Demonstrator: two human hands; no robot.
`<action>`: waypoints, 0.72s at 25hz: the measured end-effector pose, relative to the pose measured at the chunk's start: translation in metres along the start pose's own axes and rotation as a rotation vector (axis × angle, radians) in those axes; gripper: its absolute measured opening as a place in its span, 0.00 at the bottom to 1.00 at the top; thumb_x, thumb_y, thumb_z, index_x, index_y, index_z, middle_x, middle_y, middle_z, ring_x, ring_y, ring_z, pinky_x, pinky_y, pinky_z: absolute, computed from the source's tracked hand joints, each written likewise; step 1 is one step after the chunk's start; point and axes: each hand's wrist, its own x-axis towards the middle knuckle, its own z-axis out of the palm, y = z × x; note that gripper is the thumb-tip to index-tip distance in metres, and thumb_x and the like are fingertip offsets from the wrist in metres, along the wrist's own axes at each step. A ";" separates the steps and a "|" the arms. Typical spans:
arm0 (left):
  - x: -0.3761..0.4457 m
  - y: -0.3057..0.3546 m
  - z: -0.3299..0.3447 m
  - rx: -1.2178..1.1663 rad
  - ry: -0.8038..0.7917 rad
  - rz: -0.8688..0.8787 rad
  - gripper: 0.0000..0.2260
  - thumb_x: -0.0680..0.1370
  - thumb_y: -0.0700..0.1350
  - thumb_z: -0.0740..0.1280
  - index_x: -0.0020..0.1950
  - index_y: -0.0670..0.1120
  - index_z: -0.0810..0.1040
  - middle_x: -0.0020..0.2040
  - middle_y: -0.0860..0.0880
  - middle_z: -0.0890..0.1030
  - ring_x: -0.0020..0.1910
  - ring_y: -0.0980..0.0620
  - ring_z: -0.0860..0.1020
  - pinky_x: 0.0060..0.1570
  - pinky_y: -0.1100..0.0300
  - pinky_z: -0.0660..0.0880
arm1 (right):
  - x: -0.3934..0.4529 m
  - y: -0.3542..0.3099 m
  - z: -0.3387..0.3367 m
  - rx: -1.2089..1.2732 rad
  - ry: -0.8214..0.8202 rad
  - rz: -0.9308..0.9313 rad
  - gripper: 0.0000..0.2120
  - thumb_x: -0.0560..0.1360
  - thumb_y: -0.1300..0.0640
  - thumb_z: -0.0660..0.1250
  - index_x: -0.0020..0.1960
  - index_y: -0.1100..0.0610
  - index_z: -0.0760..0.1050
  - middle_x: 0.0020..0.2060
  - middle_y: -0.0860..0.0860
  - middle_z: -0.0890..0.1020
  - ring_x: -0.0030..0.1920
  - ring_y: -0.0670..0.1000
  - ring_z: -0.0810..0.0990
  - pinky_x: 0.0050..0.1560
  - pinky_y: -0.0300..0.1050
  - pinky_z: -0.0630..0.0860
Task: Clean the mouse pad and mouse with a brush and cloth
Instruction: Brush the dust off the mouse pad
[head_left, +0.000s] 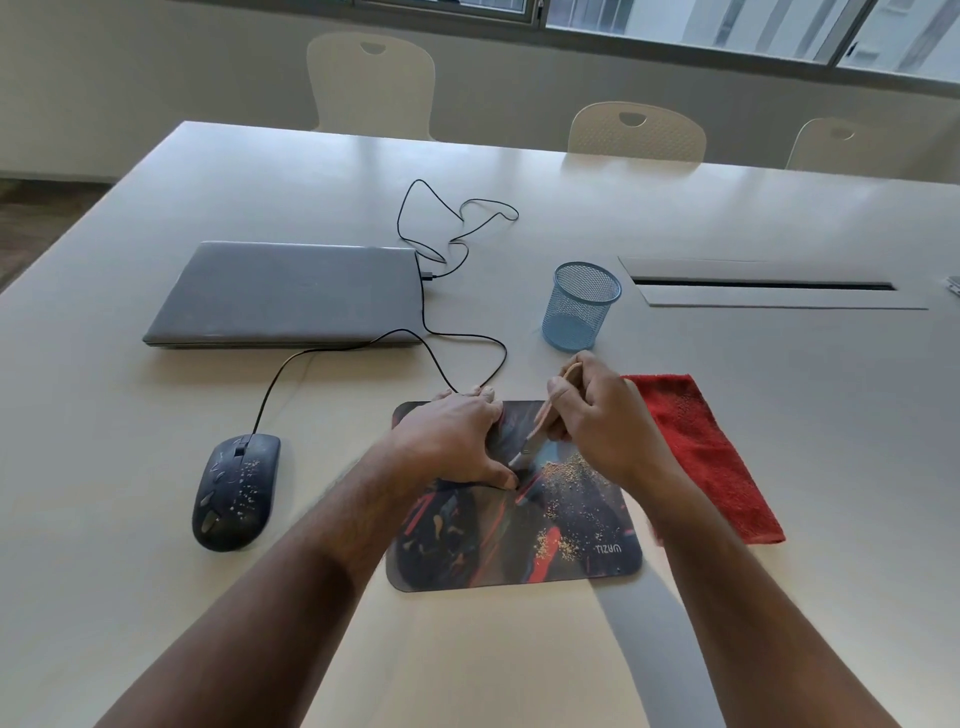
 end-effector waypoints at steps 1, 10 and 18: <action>-0.001 0.000 0.000 -0.006 -0.004 -0.002 0.44 0.65 0.71 0.72 0.73 0.46 0.70 0.72 0.49 0.70 0.66 0.47 0.70 0.63 0.52 0.68 | 0.000 0.001 -0.002 0.022 0.036 -0.003 0.12 0.79 0.44 0.62 0.45 0.52 0.72 0.38 0.52 0.87 0.41 0.55 0.87 0.49 0.62 0.84; 0.001 -0.002 0.003 -0.009 0.001 -0.015 0.45 0.64 0.72 0.72 0.73 0.47 0.71 0.73 0.49 0.70 0.67 0.46 0.70 0.64 0.51 0.67 | -0.007 0.009 -0.013 -0.008 0.015 0.011 0.10 0.79 0.47 0.62 0.44 0.52 0.72 0.34 0.50 0.87 0.36 0.49 0.87 0.46 0.60 0.84; 0.000 -0.002 0.002 -0.009 -0.001 -0.020 0.45 0.64 0.72 0.72 0.74 0.48 0.69 0.74 0.50 0.69 0.68 0.45 0.69 0.64 0.51 0.67 | -0.011 0.017 -0.018 -0.060 0.043 0.068 0.10 0.84 0.51 0.63 0.48 0.56 0.73 0.40 0.53 0.87 0.41 0.55 0.87 0.49 0.61 0.84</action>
